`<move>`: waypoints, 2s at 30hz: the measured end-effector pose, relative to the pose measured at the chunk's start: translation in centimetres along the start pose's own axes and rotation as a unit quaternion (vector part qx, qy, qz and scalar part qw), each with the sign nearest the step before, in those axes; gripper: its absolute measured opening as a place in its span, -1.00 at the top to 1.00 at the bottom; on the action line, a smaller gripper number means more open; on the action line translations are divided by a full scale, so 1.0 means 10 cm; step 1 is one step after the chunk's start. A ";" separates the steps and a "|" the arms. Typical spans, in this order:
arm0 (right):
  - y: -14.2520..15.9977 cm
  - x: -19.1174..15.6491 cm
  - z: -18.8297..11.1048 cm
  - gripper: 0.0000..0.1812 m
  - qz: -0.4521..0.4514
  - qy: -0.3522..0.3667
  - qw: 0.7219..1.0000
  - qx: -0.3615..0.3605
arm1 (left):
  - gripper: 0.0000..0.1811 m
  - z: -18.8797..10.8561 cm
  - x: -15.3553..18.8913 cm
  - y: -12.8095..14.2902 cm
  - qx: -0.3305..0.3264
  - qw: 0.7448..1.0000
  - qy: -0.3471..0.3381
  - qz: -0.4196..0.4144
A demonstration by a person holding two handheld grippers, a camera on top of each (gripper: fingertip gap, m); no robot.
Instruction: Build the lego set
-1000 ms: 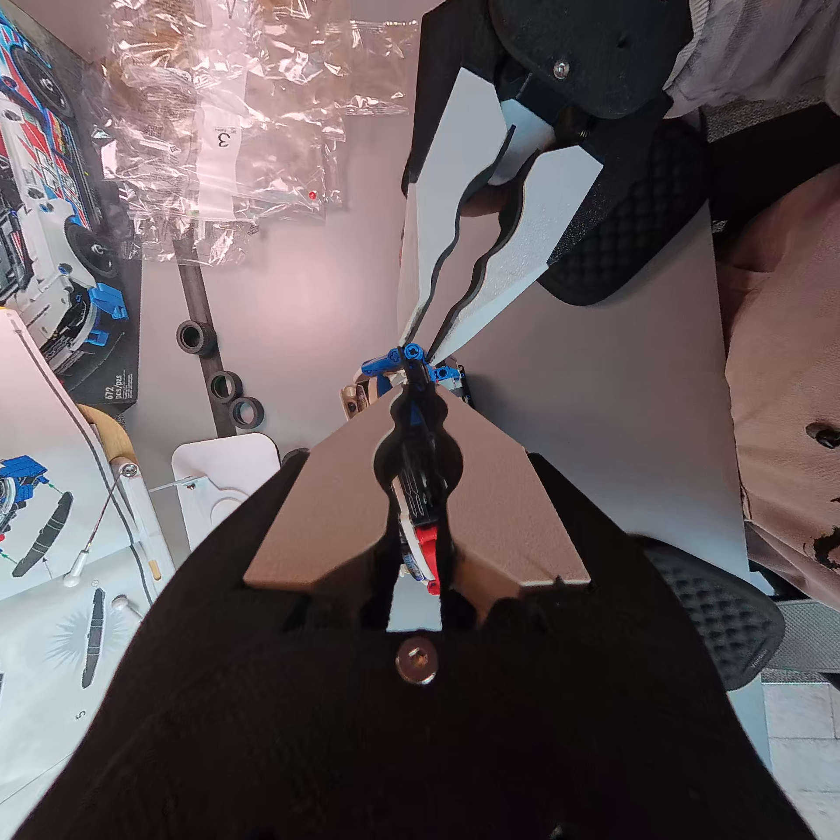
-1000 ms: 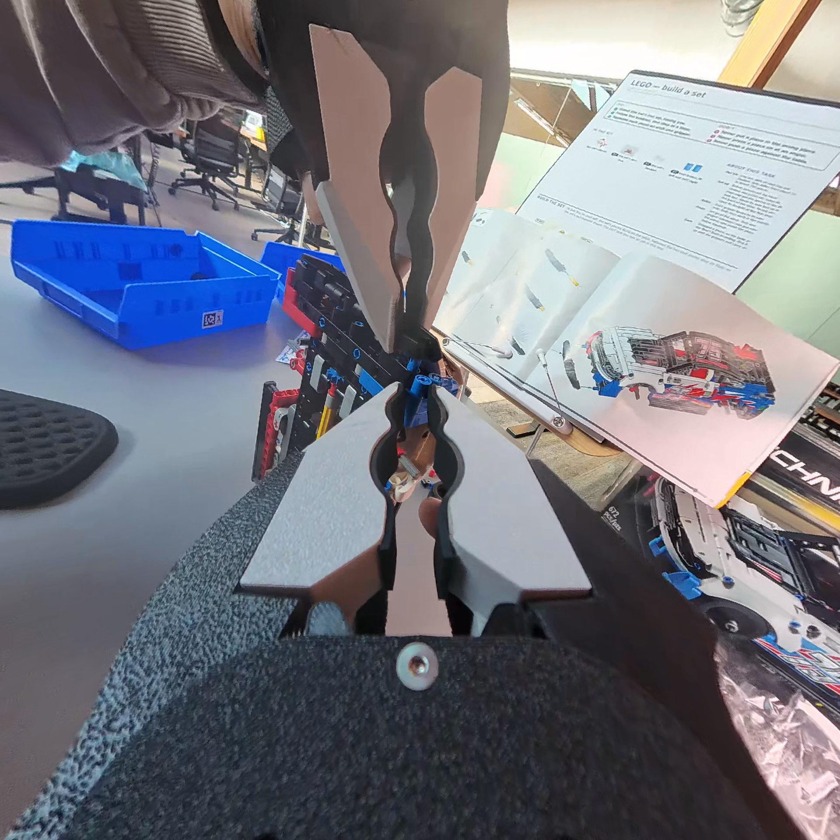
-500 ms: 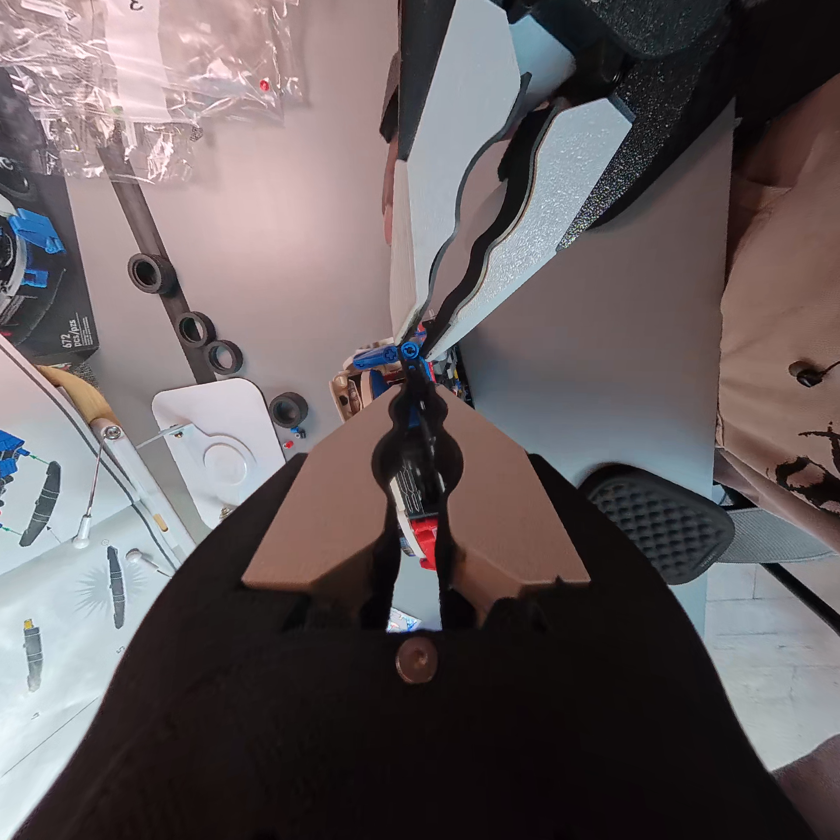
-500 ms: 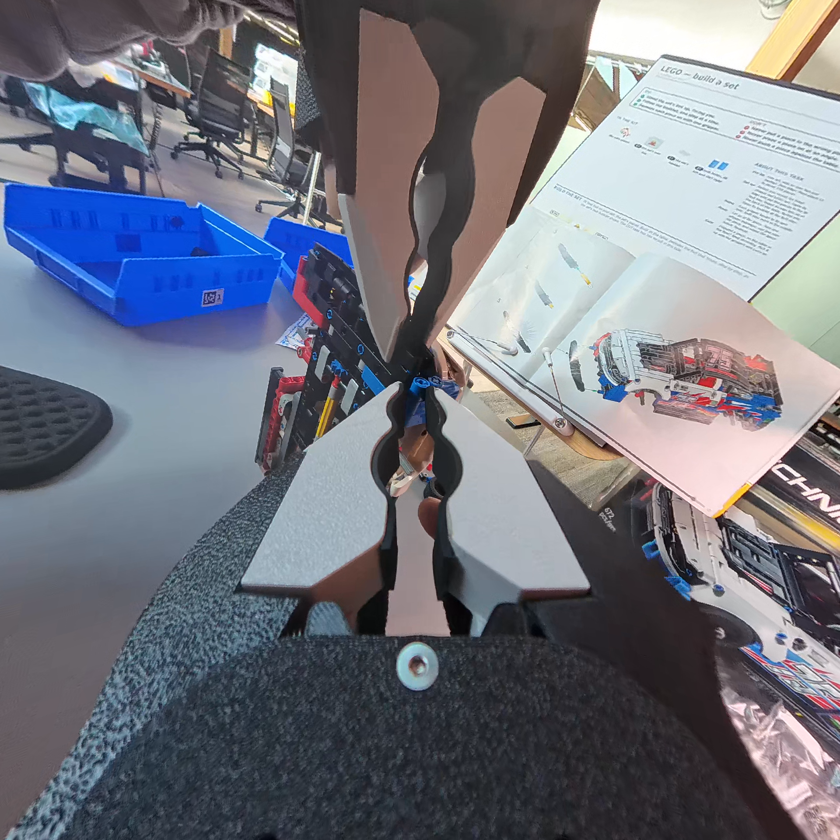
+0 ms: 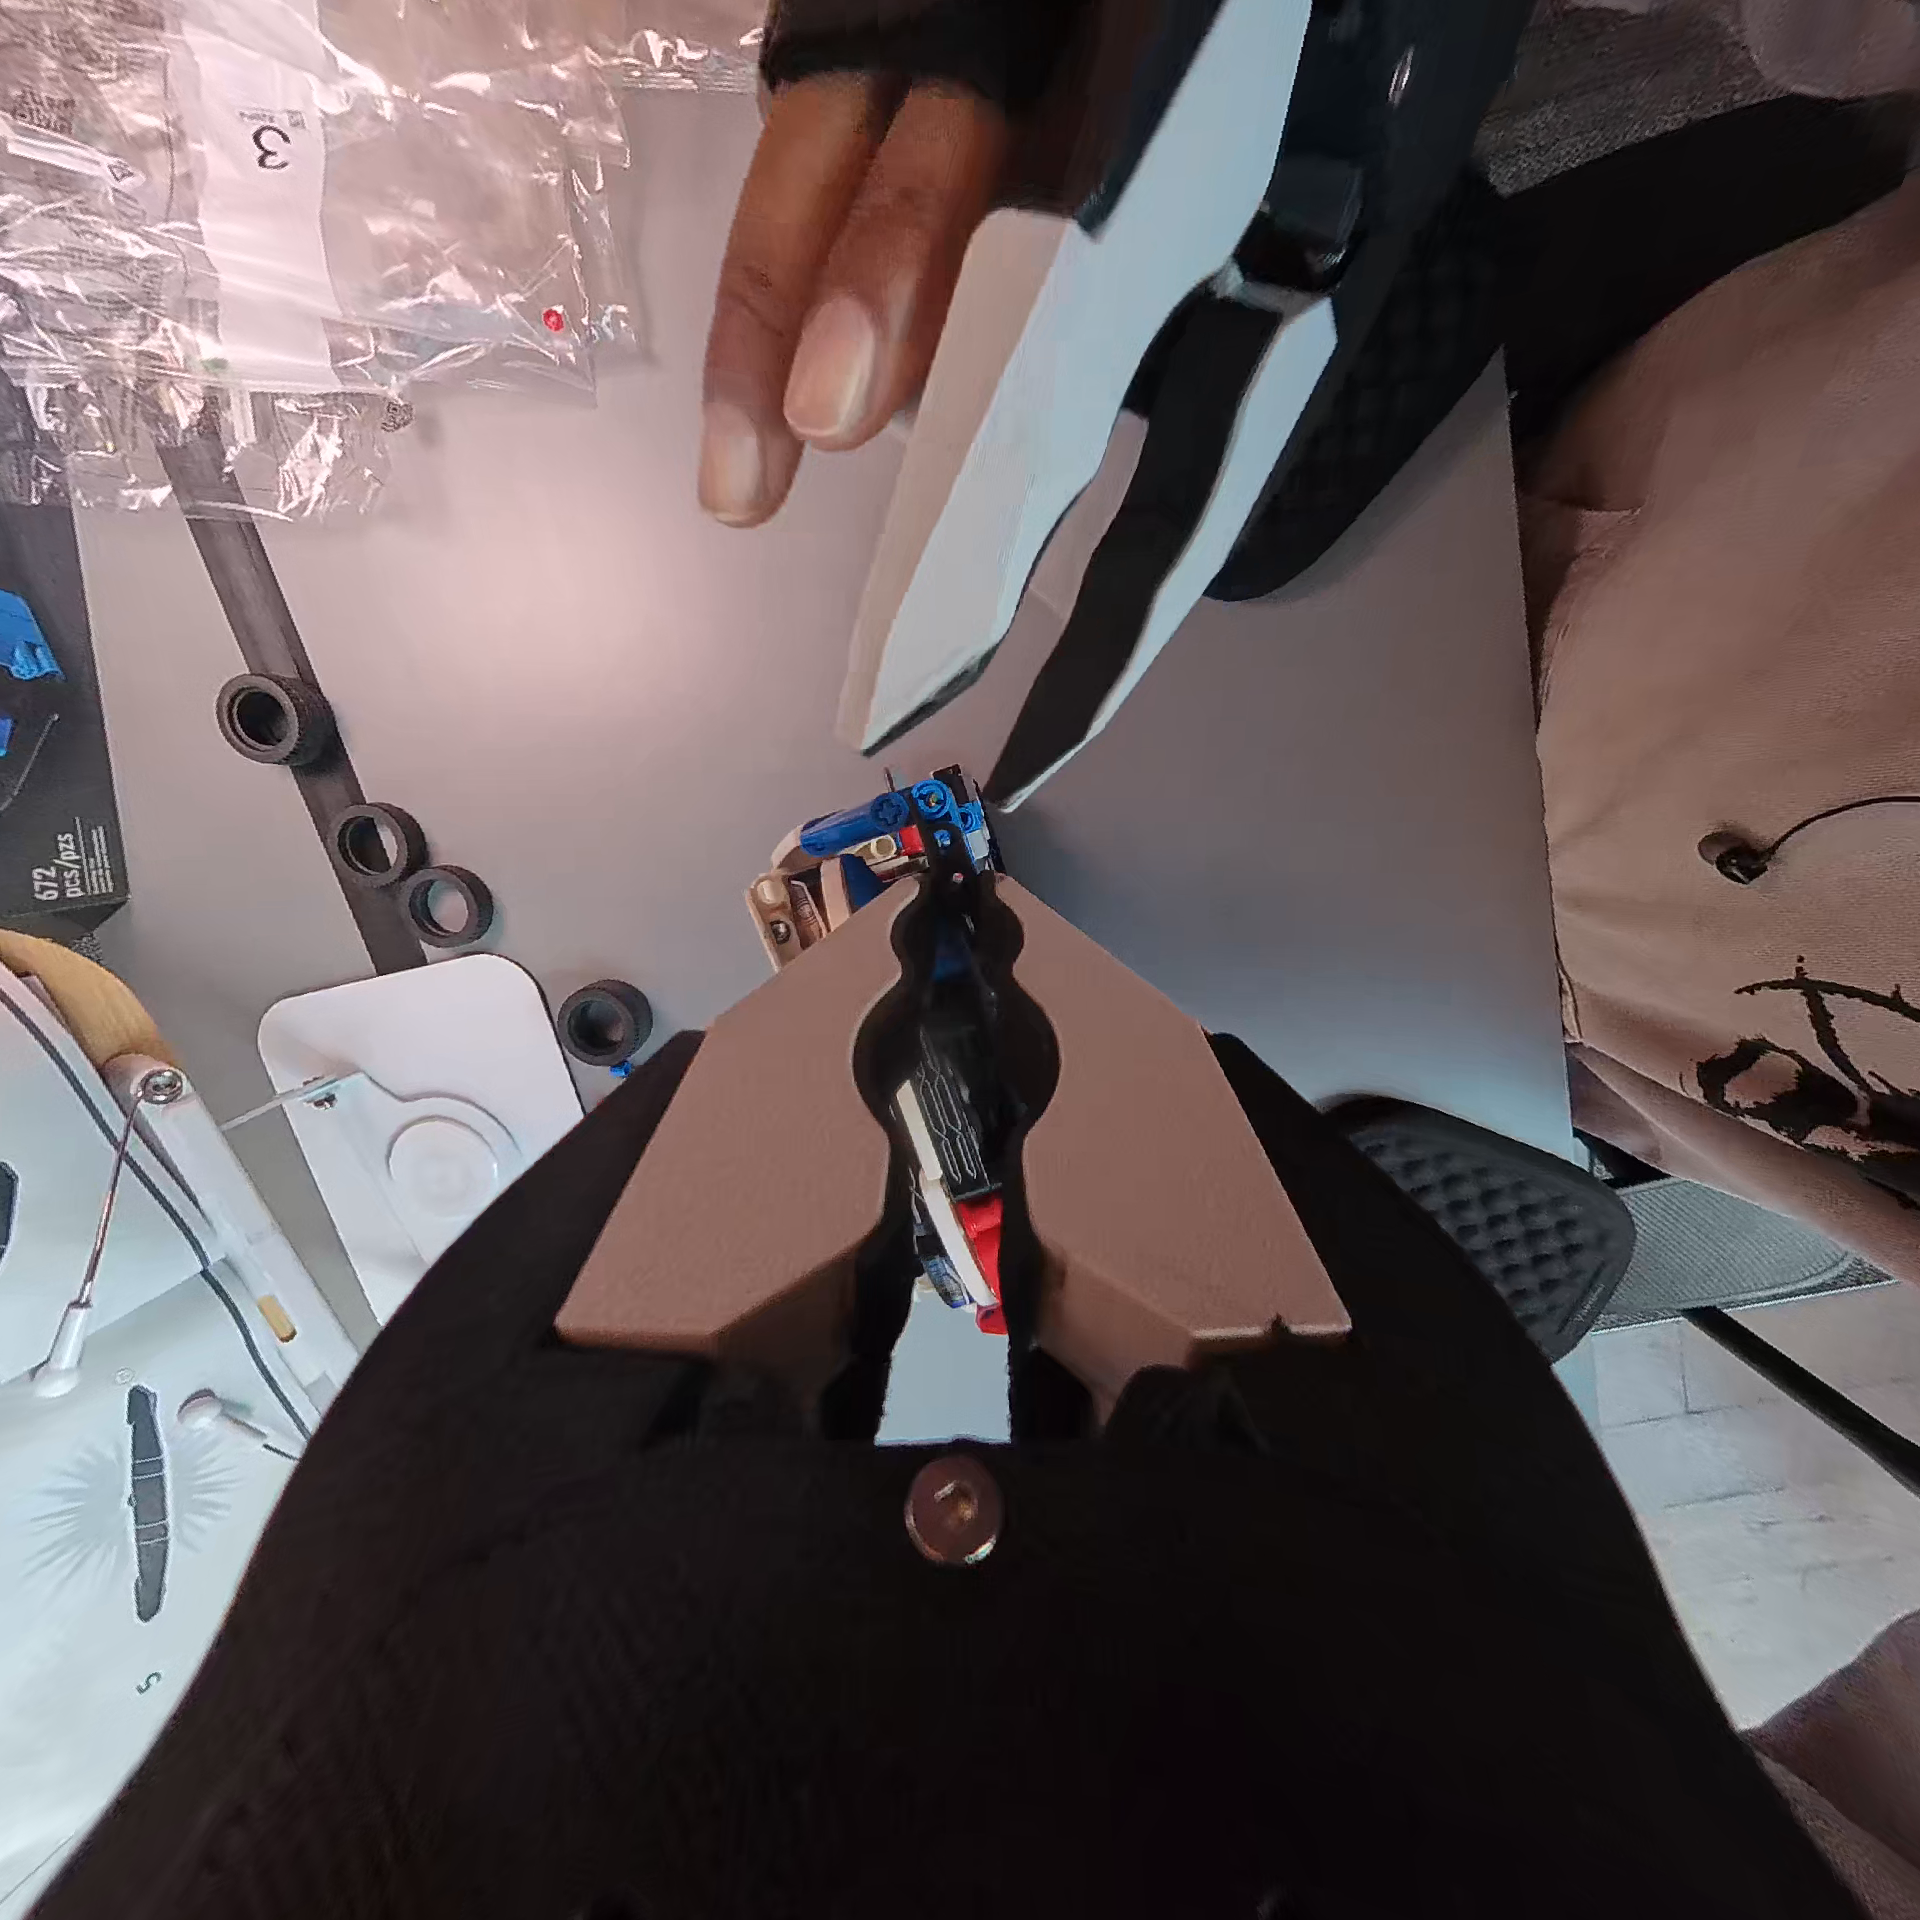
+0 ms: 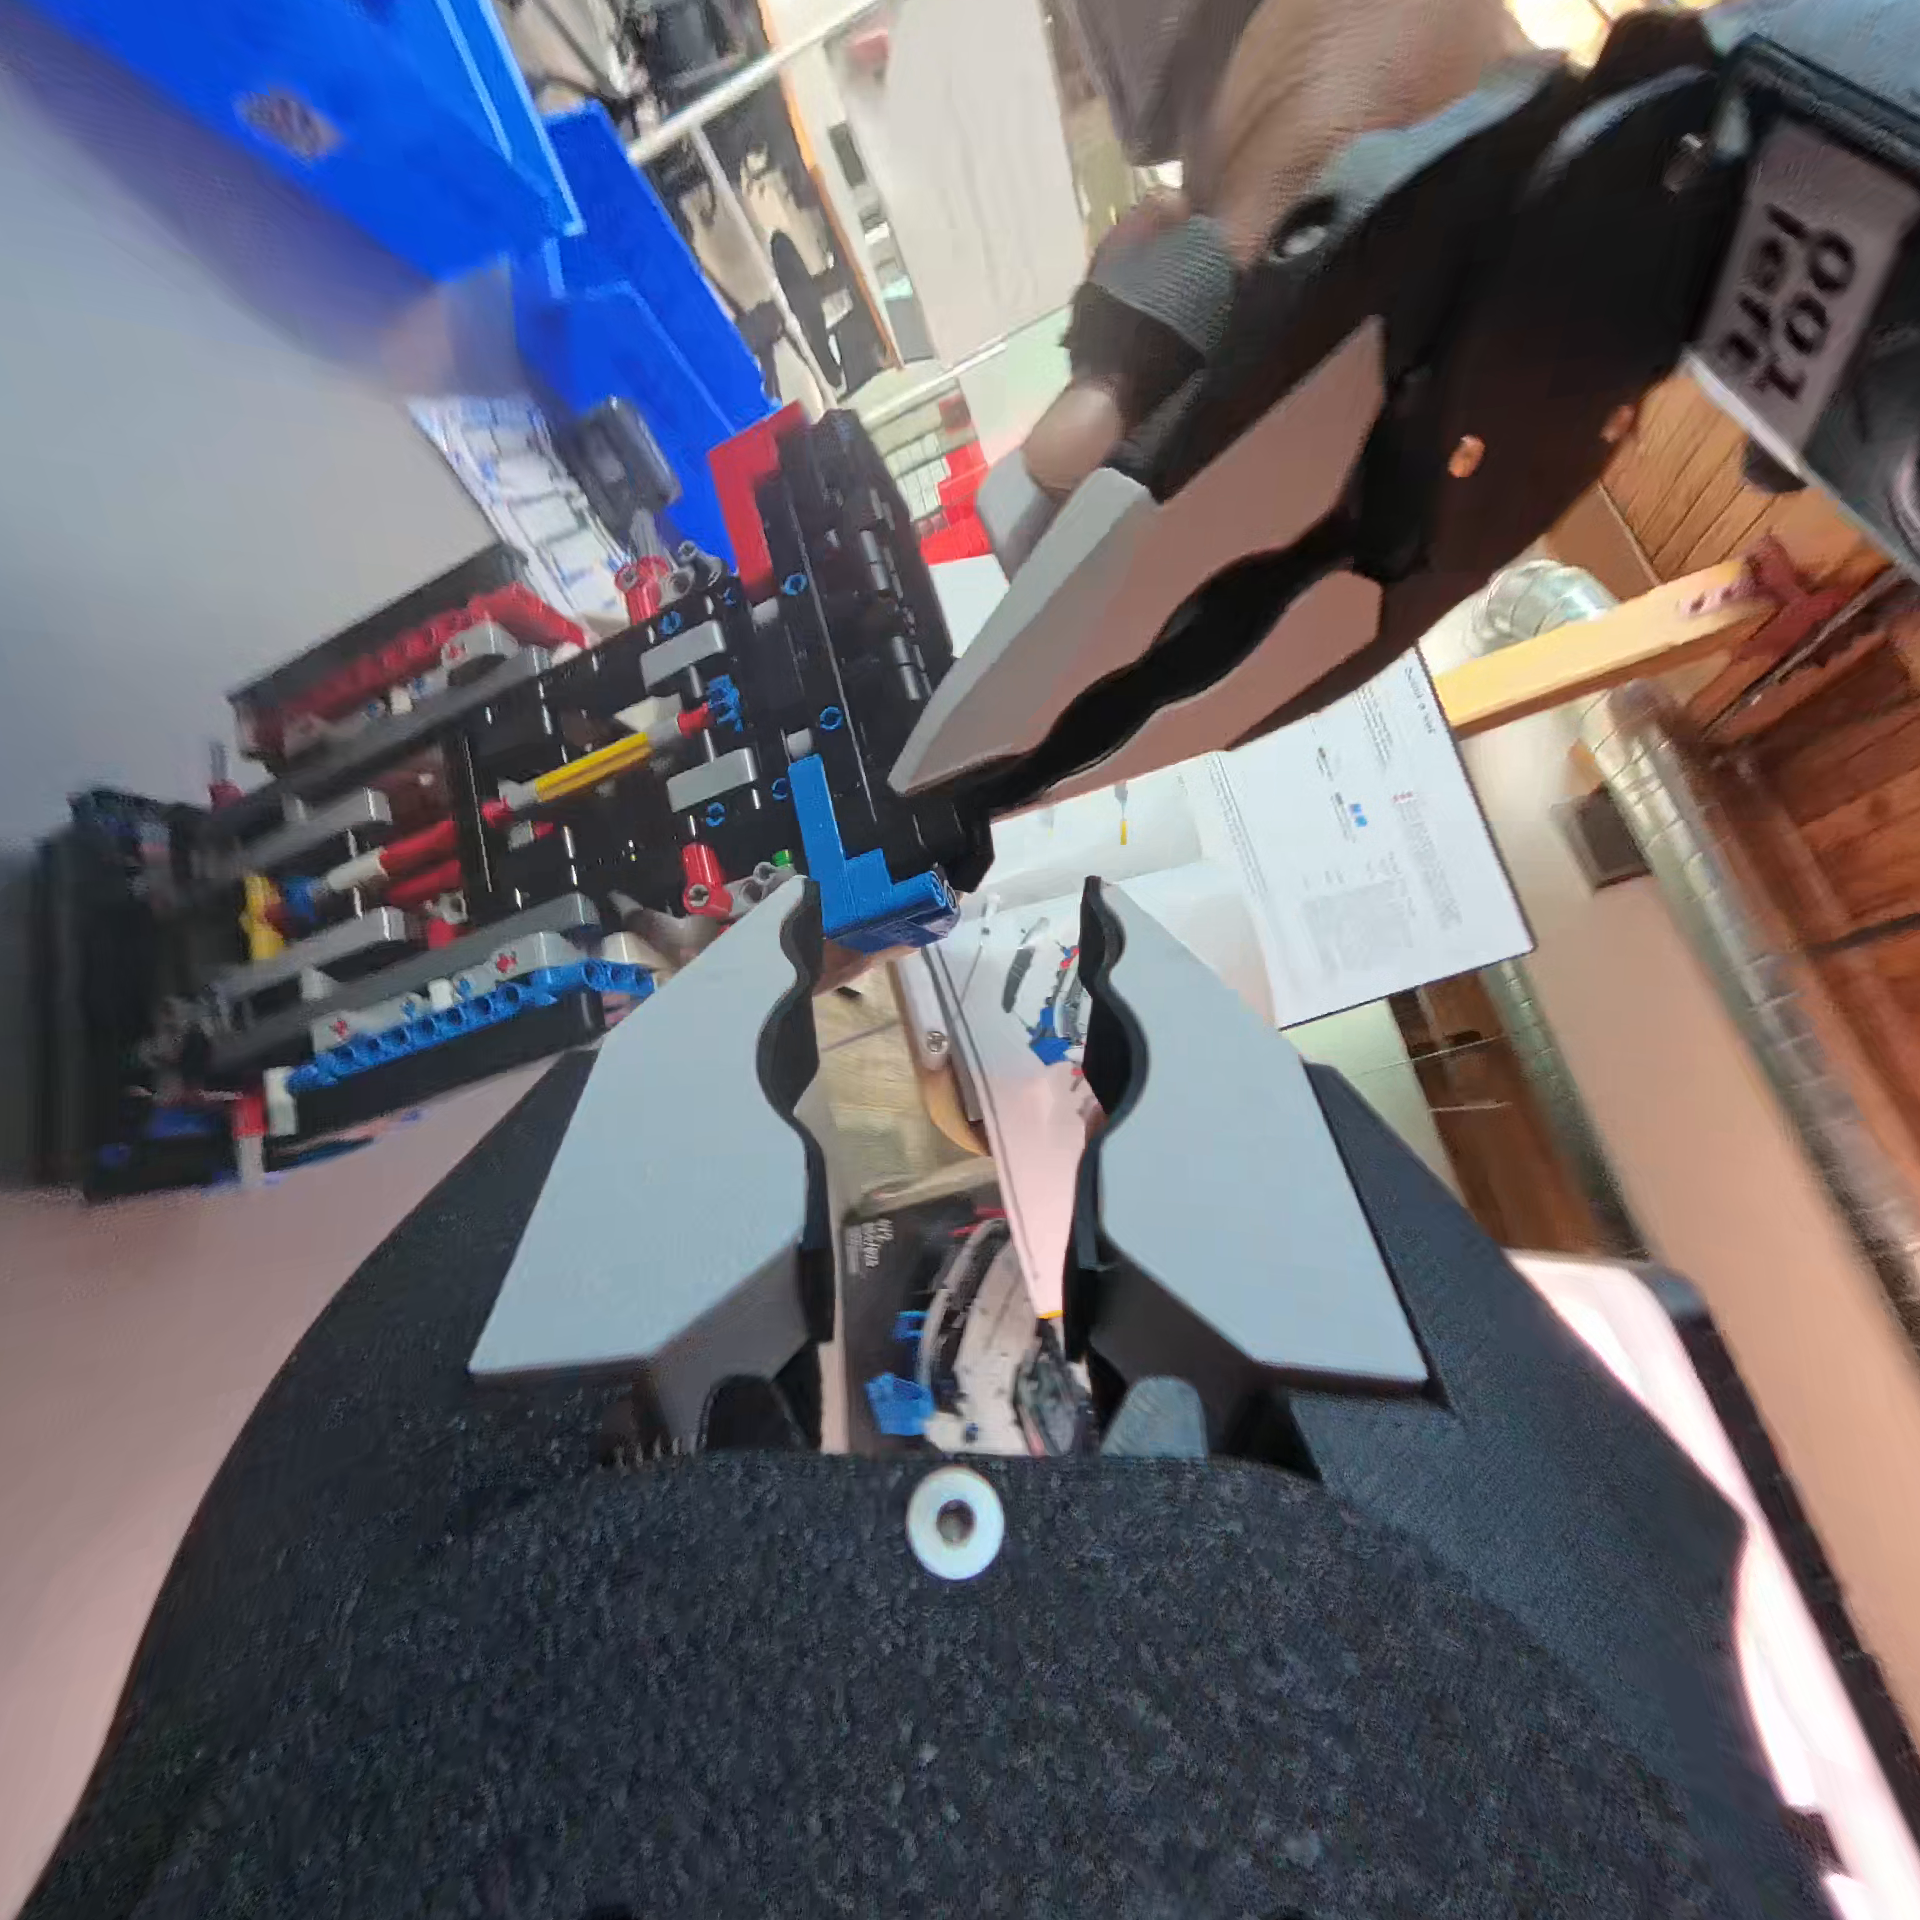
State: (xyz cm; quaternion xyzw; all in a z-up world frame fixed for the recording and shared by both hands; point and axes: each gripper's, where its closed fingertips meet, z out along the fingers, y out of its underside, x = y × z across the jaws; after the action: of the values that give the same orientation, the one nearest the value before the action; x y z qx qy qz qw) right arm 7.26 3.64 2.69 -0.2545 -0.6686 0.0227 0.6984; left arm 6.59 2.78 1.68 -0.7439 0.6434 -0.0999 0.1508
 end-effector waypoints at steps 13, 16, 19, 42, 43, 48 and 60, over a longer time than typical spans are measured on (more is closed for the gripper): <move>0.02 -0.09 0.18 0.61 -0.149 0.014 0.988 -0.043 | 0.46 -0.34 0.13 0.34 0.190 0.974 -0.121 -0.025; -0.01 -0.10 0.20 0.63 -0.158 0.007 0.987 -0.041 | 0.38 -0.24 0.12 0.69 0.212 0.963 -0.152 -0.069; -0.06 -0.13 0.25 0.62 -0.165 0.001 0.986 -0.037 | 0.35 -0.08 0.13 0.80 0.247 0.954 -0.140 -0.093; -0.08 -0.14 0.39 0.59 -0.111 -0.025 0.991 -0.063 | 0.40 -0.25 0.05 0.86 0.374 0.907 -0.183 -0.059; -0.07 -0.14 0.40 0.59 -0.104 -0.023 0.992 -0.068 | 0.41 -0.30 0.08 0.89 0.378 0.901 -0.204 -0.052; -0.08 -0.13 0.43 0.59 -0.066 -0.025 0.996 -0.063 | 0.54 -0.37 0.17 0.96 0.348 0.884 -0.313 0.010; -0.08 -0.13 0.38 0.61 -0.120 -0.020 0.991 -0.055 | 0.76 -0.36 0.11 0.97 0.329 0.869 -0.364 0.061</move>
State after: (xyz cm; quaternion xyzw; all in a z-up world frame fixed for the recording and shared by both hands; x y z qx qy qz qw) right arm 3.22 3.67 1.70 -0.2100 -0.7080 -0.0930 0.6678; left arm -3.47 0.11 1.55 -0.5944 0.5166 -0.0188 0.6160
